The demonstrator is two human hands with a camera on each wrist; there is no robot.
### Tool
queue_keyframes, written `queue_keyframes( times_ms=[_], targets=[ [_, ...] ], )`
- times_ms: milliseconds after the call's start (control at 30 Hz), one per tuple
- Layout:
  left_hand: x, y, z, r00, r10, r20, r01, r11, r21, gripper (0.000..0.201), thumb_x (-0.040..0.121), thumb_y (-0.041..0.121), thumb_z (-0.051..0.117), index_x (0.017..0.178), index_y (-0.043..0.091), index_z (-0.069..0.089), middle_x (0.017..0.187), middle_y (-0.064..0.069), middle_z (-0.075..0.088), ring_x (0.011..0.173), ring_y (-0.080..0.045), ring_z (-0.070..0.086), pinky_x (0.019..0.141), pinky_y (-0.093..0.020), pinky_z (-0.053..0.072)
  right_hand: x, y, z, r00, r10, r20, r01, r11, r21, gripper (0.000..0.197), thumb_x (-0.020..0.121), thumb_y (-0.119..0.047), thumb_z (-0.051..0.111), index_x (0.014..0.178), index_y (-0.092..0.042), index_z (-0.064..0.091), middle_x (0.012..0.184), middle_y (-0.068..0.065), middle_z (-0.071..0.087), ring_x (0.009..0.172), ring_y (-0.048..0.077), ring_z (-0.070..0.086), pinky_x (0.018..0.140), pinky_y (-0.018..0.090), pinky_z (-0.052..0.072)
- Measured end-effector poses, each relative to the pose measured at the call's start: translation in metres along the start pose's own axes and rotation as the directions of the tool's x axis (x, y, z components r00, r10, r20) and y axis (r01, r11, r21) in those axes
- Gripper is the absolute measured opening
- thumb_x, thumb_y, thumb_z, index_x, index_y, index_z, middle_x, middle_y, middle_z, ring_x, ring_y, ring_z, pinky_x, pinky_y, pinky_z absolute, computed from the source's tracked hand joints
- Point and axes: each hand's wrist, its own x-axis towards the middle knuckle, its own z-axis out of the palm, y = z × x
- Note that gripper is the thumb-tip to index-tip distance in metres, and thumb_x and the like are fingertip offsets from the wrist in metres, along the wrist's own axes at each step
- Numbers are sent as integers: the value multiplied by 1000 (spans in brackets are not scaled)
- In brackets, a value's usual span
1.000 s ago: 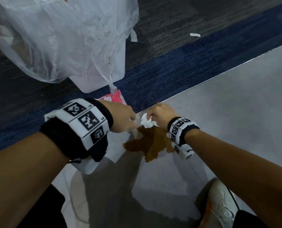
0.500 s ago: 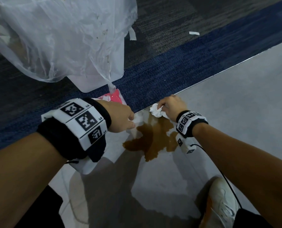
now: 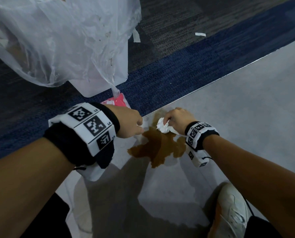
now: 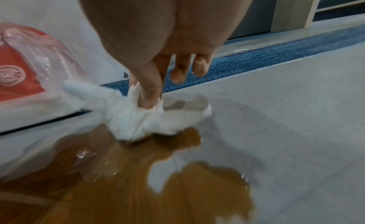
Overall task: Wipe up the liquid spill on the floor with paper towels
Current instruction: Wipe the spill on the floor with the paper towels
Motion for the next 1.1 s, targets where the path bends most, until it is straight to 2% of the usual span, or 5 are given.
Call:
queue_keyframes(
  times_ms=[100, 267, 400, 733, 1100],
  targets=[
    [-1, -1, 0, 1000, 0, -5, 0, 1000, 3, 49, 98, 44, 36, 143, 25, 40, 146, -1, 45, 132, -21, 43, 111, -41, 34, 1, 3, -14, 999, 0, 50, -3, 997, 74, 32, 83, -5, 58, 74, -36, 65, 96, -4, 65, 92, 18, 59, 84, 31, 49],
    [-3, -1, 0, 1000, -6, -14, 6, 1000, 5, 49, 99, 44, 34, 143, 24, 39, 147, -1, 43, 133, -21, 42, 111, -40, 33, 21, 3, -26, 996, 24, -87, -15, 994, 106, 35, 84, -17, 65, 64, -45, 57, 98, 1, 65, 93, 20, 57, 87, 36, 49],
    [-5, -3, 2, 999, -32, -12, 32, 999, 4, 50, 97, 48, 35, 143, 28, 39, 147, 1, 43, 132, -21, 43, 111, -41, 33, 32, -7, -24, 991, 22, -129, -19, 1000, 18, 22, 88, -20, 61, 78, -39, 64, 100, 0, 63, 100, 22, 51, 89, 39, 44],
    [-5, 1, 0, 1000, -24, -11, 24, 1000, 9, 49, 98, 45, 34, 143, 26, 39, 147, 0, 44, 133, -20, 42, 112, -39, 33, 35, -21, -13, 997, -57, -53, 49, 989, -139, 17, 90, -18, 61, 90, -32, 70, 106, 2, 56, 105, 26, 47, 91, 42, 40],
    [-2, 7, -4, 1000, 14, 10, -14, 1000, -12, 49, 100, 40, 34, 143, 20, 40, 146, -3, 44, 130, -21, 45, 110, -38, 35, 20, -13, -29, 998, -25, 65, 25, 1000, 7, 28, 90, -11, 58, 77, -34, 66, 96, -3, 44, 97, 16, 39, 91, 33, 39]
  ],
)
